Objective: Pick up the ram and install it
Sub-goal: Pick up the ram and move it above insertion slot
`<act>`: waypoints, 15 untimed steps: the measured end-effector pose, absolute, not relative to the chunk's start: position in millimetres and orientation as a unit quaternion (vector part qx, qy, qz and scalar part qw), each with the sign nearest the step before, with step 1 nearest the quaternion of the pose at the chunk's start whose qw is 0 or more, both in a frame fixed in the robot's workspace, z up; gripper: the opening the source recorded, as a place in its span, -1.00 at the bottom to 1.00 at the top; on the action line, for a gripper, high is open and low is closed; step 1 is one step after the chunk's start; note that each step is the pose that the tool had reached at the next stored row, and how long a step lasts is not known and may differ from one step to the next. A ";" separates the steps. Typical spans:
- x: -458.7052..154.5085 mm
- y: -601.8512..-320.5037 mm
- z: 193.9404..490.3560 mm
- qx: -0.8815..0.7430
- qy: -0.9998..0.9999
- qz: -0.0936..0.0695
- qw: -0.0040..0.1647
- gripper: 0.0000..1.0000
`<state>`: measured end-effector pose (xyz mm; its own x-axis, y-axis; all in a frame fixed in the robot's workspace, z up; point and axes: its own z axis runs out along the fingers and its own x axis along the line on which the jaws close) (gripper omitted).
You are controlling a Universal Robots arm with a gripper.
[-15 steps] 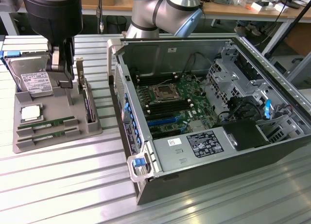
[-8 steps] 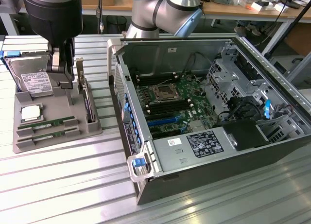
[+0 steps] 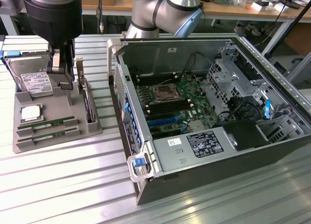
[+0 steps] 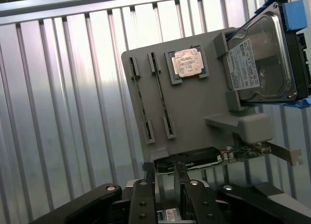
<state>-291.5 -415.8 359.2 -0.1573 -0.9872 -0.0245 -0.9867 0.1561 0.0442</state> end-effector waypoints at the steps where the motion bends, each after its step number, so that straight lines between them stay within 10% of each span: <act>1: -291.5 -415.8 358.8 0.649 -0.760 -0.025 0.005 -0.40; 15: -291.6 -415.8 354.8 0.649 -0.760 -0.025 0.005 -0.40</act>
<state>-291.6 -415.8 354.8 -0.1574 -0.9872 -0.0244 -0.9867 0.1562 0.0442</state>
